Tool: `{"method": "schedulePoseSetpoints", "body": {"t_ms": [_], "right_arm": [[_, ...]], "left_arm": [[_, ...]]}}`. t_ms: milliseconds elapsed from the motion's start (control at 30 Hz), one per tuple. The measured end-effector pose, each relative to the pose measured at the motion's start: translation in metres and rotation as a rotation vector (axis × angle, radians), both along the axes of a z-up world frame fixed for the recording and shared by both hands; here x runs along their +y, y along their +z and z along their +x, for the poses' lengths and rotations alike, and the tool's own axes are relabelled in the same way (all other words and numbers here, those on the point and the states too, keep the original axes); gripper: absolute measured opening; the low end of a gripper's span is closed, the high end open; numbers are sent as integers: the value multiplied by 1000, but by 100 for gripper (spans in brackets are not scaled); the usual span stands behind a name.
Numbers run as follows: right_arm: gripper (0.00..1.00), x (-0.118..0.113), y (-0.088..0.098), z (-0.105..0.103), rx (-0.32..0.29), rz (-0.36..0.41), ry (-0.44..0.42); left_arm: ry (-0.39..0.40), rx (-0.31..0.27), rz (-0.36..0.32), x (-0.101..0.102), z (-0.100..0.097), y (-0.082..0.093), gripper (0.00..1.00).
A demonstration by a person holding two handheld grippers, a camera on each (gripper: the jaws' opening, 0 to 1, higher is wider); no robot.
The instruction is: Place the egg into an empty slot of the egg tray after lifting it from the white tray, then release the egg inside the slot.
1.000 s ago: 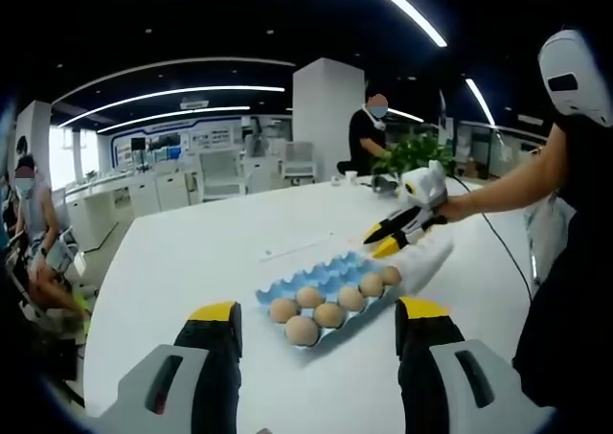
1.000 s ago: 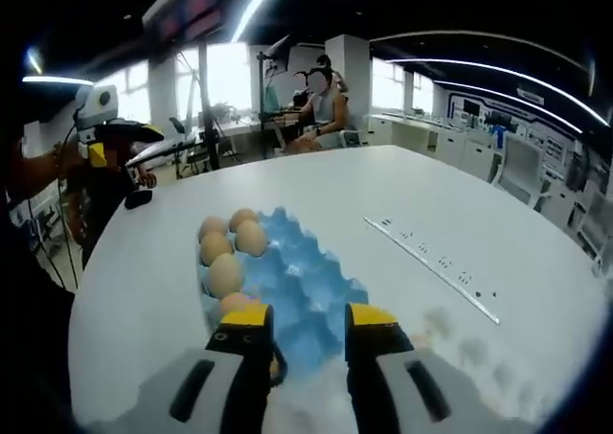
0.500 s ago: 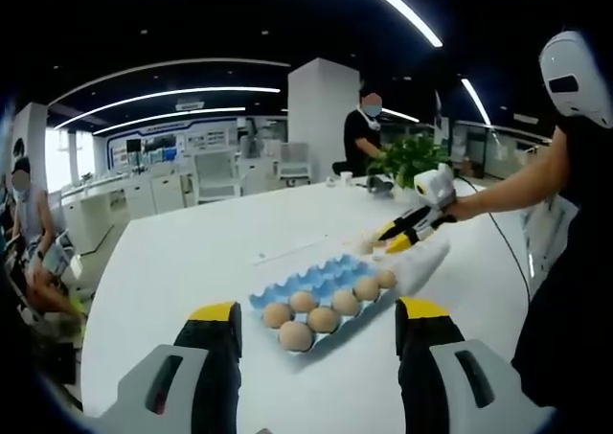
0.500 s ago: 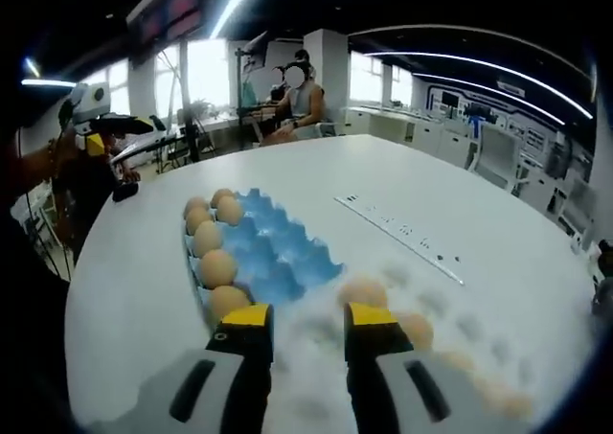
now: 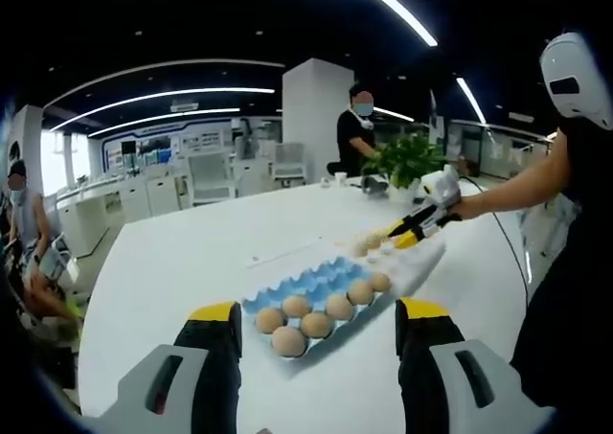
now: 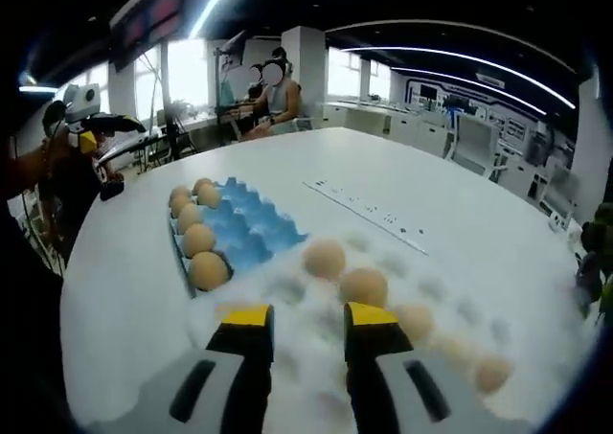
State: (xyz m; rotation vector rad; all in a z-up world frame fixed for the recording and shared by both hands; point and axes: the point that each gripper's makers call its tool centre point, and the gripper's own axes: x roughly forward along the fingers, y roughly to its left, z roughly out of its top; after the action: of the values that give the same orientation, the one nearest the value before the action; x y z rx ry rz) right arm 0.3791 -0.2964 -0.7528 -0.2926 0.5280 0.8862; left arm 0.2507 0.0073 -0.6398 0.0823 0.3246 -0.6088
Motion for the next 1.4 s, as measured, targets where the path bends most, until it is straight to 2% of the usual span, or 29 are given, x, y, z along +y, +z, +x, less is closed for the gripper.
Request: {"method": "schedulePoseSetpoints", "body": {"t_ms": [233,400,500,567,633,733,800,1000,1033,1100,1133,1200,1300,1400], "right_arm": [[29,-34,-5,3,-4,-25,-83],[29,-48,-11,8,2,-48,-116],[29,-52,-18,6,12,-83,-114],[28,-57,-27,3,8,-150,-92],[27,-52,-27,3,4,-137,-78],[27,-51,-30,6,-3,-193,-41],[27,-52,-30,7,15,-198,-40],[27,-50,-33,7,18,-261,16],[27,-50,-33,8,21,-262,19],[27,-52,-36,7,91,-237,-8],[26,-52,-35,9,98,-229,-8],[25,-52,-35,9,46,-271,48],[24,-53,-33,9,91,-227,5],[24,-55,-30,7,80,-231,2]], "left_arm": [[-1,0,2,0,0,1,65],[-7,-2,3,-2,0,2,65],[-7,-3,2,-3,0,2,65],[-7,-3,2,-3,-1,1,65],[-5,-4,1,-3,-2,1,65],[-4,-2,3,-3,-3,0,65],[-3,-2,3,-2,-3,0,65],[-3,-4,4,-3,-4,0,65],[-3,-4,4,-3,-4,0,65],[-1,-8,6,-3,-4,1,65],[1,-8,6,-2,-4,1,65],[4,-10,5,-2,-4,2,65],[5,-8,8,-2,-5,1,65],[9,-9,6,-1,-5,2,65]]}}
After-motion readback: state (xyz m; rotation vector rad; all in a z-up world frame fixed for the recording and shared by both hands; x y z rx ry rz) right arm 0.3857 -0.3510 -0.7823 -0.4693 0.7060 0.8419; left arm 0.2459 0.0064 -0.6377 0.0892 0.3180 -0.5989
